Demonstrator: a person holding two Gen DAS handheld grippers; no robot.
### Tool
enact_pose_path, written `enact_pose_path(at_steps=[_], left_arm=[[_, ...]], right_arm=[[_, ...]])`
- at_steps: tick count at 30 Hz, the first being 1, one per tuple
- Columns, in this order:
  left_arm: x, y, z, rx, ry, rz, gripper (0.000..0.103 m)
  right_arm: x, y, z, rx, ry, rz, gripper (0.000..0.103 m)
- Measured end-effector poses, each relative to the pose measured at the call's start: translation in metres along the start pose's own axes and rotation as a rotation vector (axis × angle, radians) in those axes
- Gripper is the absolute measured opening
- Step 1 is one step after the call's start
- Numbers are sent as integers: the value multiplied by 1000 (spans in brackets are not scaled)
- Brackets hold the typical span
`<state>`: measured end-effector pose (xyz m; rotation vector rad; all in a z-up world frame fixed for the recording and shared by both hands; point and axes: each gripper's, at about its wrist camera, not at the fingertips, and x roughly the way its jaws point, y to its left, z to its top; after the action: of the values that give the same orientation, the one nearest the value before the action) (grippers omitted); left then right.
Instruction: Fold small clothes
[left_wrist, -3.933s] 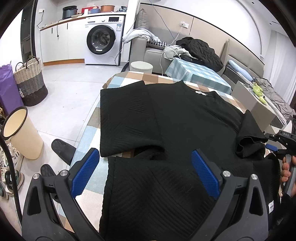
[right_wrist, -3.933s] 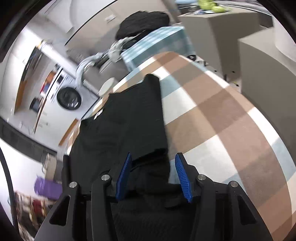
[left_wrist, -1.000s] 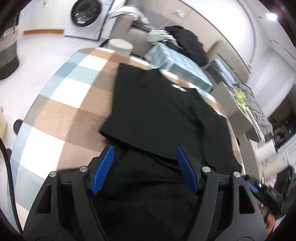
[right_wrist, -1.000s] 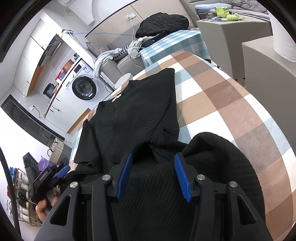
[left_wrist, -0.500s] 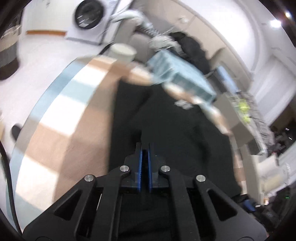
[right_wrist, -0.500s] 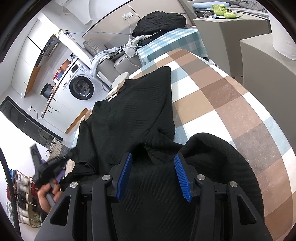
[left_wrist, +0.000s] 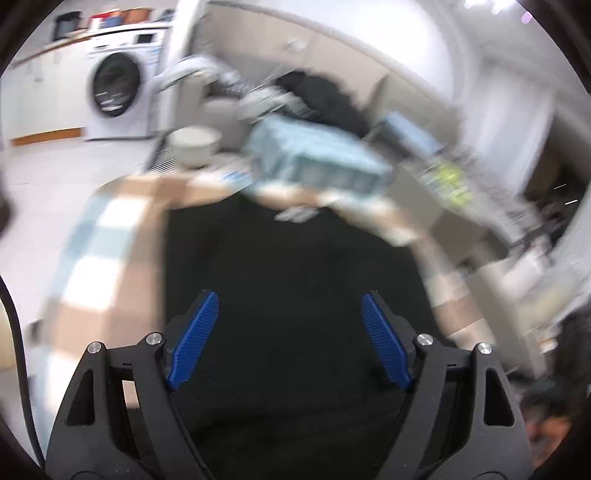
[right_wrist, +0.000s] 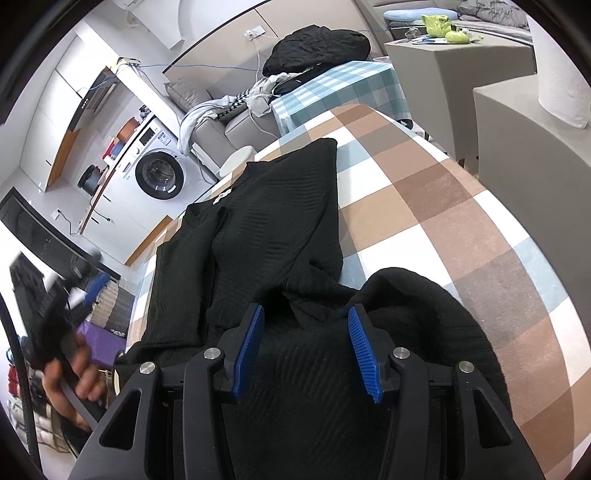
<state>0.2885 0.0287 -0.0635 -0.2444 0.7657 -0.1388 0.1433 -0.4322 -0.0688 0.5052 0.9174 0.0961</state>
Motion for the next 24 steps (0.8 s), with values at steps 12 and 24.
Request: enact_pose_path(at_steps=[12, 24], left_arm=[[0, 80, -82, -2, 124, 237, 0], [-63, 124, -96, -176, 66, 269, 39]], right_arm=[[-26, -24, -9, -60, 0, -98, 54], [-53, -57, -31, -46, 9, -173, 54]])
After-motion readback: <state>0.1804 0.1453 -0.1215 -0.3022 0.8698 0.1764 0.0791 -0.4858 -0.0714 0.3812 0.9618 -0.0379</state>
